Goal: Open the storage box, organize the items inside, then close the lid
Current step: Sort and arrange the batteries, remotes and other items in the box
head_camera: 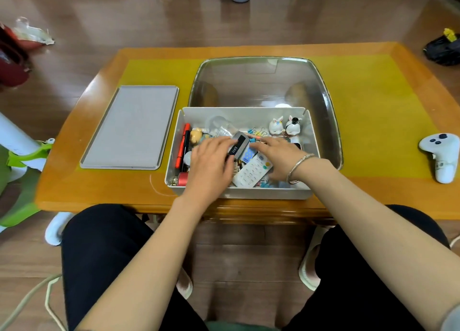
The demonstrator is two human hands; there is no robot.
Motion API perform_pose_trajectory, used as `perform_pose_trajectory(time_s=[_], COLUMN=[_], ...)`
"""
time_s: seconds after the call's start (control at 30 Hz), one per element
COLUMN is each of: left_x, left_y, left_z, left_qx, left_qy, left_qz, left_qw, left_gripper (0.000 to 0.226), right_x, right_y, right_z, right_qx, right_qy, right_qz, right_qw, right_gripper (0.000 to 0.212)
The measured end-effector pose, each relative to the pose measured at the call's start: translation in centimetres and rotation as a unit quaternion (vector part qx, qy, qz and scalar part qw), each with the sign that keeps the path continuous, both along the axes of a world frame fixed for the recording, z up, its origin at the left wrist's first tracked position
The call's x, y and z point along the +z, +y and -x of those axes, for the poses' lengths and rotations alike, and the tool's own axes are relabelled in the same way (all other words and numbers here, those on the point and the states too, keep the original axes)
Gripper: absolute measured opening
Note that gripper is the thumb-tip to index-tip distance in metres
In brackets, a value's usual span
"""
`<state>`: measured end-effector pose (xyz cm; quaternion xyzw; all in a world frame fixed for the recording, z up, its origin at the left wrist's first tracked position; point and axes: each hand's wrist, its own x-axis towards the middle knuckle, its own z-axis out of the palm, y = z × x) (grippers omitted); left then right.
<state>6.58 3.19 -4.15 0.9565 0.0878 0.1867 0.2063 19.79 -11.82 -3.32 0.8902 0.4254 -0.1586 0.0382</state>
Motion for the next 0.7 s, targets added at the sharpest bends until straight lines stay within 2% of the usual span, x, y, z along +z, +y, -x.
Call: perform_pose_trajectory(time_s=[0.07,0.13,0.23,0.33,0.47,0.6,0.7], left_x=[0.1,0.0,-0.4,-0.9,-0.5,0.6,1.1], left_y=[1.8,3.2,4.4,4.6,4.8,5.5,5.8], left_z=[0.2,0.4,1.0,1.5,0.9,-0.7,-3.1], left_qx=[0.049,0.051,0.000,-0.026,-0.008,0.043,0.076], left_qy=[0.029,0.067,0.114,0.118,0.072,0.014,0.046], left_qz=[-0.004,0.001,0.024,0.025,0.067,0.115,0.123], left_qw=[0.998,0.996,0.993,0.992,0.995,0.992,0.988], left_gripper=[0.040,0.043,0.039,0.030,0.030,0.028,0.055], right_x=[-0.7,-1.2,-1.3,-0.9,0.0,0.9,1.6], right_y=[1.1,1.9,2.3,2.2,2.4,1.8,1.3], right_z=[-0.1,-0.1,-0.3,-0.3,0.9,2.4,2.2], right_qx=[0.022,0.039,0.051,0.026,0.052,0.033,-0.012], right_qy=[0.004,-0.012,-0.043,-0.035,0.063,0.161,0.167], right_qz=[0.036,0.037,-0.012,-0.094,-0.155,-0.166,-0.208], right_qw=[0.999,0.998,0.998,0.995,0.985,0.972,0.964], right_gripper=[0.098,0.098,0.079,0.059,0.046,0.062,0.055])
